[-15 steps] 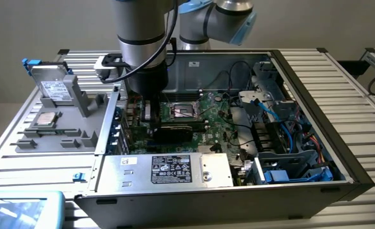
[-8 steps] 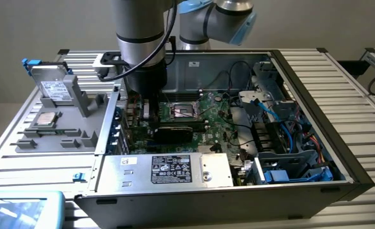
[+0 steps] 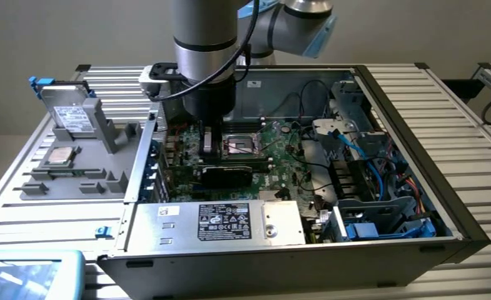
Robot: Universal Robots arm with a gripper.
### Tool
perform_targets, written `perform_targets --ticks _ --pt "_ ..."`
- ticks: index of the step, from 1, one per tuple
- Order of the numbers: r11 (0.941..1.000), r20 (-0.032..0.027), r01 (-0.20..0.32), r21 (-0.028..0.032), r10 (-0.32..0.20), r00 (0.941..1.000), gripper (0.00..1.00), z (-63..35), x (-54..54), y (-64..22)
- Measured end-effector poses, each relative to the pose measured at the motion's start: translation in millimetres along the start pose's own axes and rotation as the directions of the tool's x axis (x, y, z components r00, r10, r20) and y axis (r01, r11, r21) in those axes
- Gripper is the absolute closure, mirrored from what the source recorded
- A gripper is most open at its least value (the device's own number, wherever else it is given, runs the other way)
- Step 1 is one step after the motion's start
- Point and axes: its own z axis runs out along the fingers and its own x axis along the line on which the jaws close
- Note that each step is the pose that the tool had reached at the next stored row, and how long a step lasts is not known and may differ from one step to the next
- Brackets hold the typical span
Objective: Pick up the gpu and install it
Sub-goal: 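Press down on the gpu until it lock into place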
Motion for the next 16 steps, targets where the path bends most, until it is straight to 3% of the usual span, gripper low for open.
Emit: perform_targets --ticks 3,12,14,16 --pt "1.0000 0.0002 0.000 -0.0014 0.000 1.0000 0.88 0.8 1.2 -6.6" --pt "1.0000 0.0005 0.001 -0.0074 -0.001 1.0000 0.88 14.6 1.9 -7.2" --pt "1.0000 0.0017 0.000 -0.0099 0.000 1.0000 0.88 14.7 1.6 -7.2" --pt "0.9999 0.0036 0.000 -0.0127 0.000 1.0000 0.88 8.3 1.5 -6.9"
